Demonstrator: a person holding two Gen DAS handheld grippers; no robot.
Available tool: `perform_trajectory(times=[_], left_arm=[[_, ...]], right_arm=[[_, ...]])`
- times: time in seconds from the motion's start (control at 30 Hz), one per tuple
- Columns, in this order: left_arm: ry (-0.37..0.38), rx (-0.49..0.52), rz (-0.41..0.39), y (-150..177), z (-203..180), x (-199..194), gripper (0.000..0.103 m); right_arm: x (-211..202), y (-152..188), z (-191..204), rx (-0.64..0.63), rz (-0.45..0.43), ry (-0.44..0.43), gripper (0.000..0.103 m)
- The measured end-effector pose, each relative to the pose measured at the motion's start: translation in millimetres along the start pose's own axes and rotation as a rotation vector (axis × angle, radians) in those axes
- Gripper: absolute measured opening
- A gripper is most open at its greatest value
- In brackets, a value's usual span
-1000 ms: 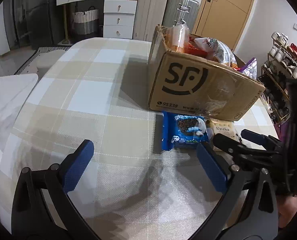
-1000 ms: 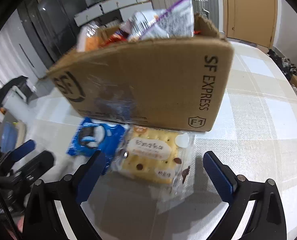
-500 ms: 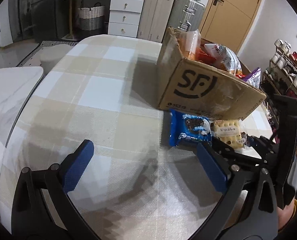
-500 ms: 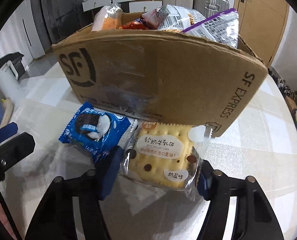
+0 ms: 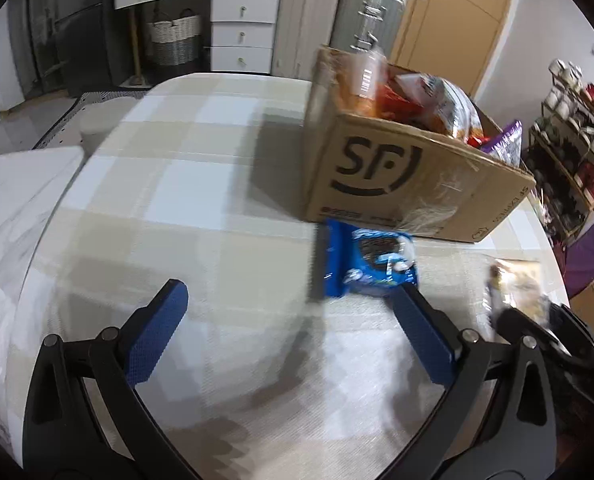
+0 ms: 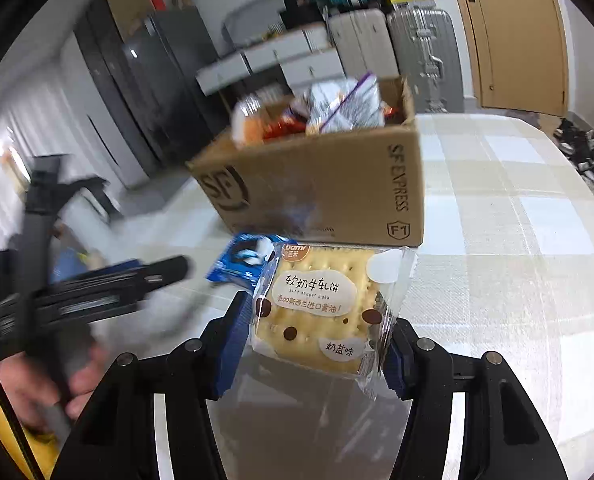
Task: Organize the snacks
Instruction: 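Grasp the blue Oreo pack with the left tool while the right tool grasps the cracker pack, then lift both held packs and carry them over the cardboard box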
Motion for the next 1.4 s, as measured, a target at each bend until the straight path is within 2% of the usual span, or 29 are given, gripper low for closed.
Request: perform_trajectory(times=[0.1, 0.27, 0.4, 0.47, 0.53, 0.6, 0.67, 0.77, 0.87, 1.0, 1.17, 1.4], left_arm=[[0.001, 0.037, 0.040, -3.7, -15.8, 16.0, 0.103], [0.001, 0.072, 0.079, -6.6, -36.0, 40.9, 0.102], [-0.031, 0.113, 0.134, 4.6, -44.3, 61.6, 0.103], [-0.014, 0.100, 0.143, 7.2, -49.3, 66.9, 0.103], [-0.037, 0.120, 0.131, 5.0, -50.2, 69.2, 0.102], [-0.040, 0.134, 0.122, 3.6, -52.2, 69.7, 0.091], [-0.019, 0.139, 0.120, 3.5, -56.3, 68.7, 0.067], [0.016, 0.132, 0.100, -2.6, -60.5, 62.3, 0.048], [0.036, 0.138, 0.084, -8.2, -61.6, 50.8, 0.042], [0.052, 0.127, 0.067, -7.5, -56.8, 27.3, 0.042], [0.081, 0.087, 0.016, -17.5, -43.8, -20.7, 0.042], [0.129, 0.076, -0.096, -48.3, -36.4, -100.4, 0.042]], right_arm=[[-19.8, -7.6, -7.9, 0.006, -0.062, -0.012, 0.058], [-43.3, 4.8, 1.9, 0.038, -0.120, -0.035, 0.058], [-49.0, 9.2, -2.2, 0.062, -0.147, -0.067, 0.058], [-48.7, 10.2, -0.3, 0.064, -0.152, -0.082, 0.058], [-48.1, 11.6, 1.2, 0.061, -0.159, -0.096, 0.058], [-49.2, 12.4, 3.4, 0.071, -0.162, -0.110, 0.058], [-47.2, 14.7, 1.8, 0.089, -0.153, -0.119, 0.058], [-42.7, 16.2, -2.4, 0.115, -0.143, -0.121, 0.058], [-42.8, 14.8, -4.3, 0.117, -0.157, -0.117, 0.058], [-46.5, 12.7, 0.7, 0.093, -0.176, -0.122, 0.058], [-58.1, 5.1, 12.5, 0.073, -0.189, -0.125, 0.058], [-99.2, -42.8, 45.1, 0.043, -0.261, -0.166, 0.058]])
Point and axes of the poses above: each gripper's, at about its wrist camera, not at the fingertips, and x roughly the way its jaws point, z to its left, y to its underside, the point moved 10 cm from there along x, roughly the way its jaws point, and after that the axes turned 14 degrees about -z, right-handed, at the moved point
